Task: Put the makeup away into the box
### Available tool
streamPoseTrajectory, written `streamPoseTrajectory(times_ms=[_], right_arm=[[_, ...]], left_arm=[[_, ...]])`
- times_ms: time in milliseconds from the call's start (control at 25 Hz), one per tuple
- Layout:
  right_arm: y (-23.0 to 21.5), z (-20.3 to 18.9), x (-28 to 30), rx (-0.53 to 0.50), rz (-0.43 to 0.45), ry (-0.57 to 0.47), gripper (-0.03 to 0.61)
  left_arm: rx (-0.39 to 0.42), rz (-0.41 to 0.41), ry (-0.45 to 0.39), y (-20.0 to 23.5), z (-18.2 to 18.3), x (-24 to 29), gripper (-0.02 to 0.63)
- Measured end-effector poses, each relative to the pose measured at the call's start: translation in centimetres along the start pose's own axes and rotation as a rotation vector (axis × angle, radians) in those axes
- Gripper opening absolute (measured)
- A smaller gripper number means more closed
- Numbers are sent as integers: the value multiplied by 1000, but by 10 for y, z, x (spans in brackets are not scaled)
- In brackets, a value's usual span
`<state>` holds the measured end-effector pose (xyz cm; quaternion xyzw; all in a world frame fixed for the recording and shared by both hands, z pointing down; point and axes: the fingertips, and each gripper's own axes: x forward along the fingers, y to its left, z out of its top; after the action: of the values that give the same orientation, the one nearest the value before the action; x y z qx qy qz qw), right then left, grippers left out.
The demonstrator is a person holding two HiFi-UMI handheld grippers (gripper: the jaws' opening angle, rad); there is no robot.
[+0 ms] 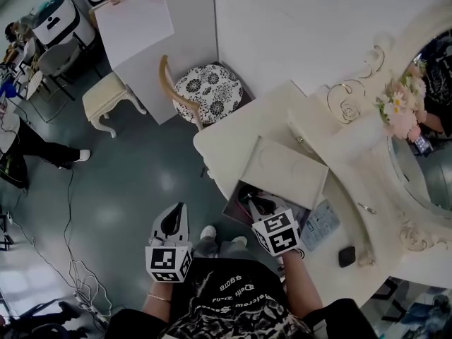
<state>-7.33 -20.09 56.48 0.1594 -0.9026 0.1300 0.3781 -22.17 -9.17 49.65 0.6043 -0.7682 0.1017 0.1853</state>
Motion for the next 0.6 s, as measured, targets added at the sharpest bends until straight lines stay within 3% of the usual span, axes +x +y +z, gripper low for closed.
streamPoseTrajectory(times_ms=[600], right_arm=[[-6, -8, 9, 37, 3, 81, 31]], left_arm=[[3, 16, 8, 14, -2, -5, 15]])
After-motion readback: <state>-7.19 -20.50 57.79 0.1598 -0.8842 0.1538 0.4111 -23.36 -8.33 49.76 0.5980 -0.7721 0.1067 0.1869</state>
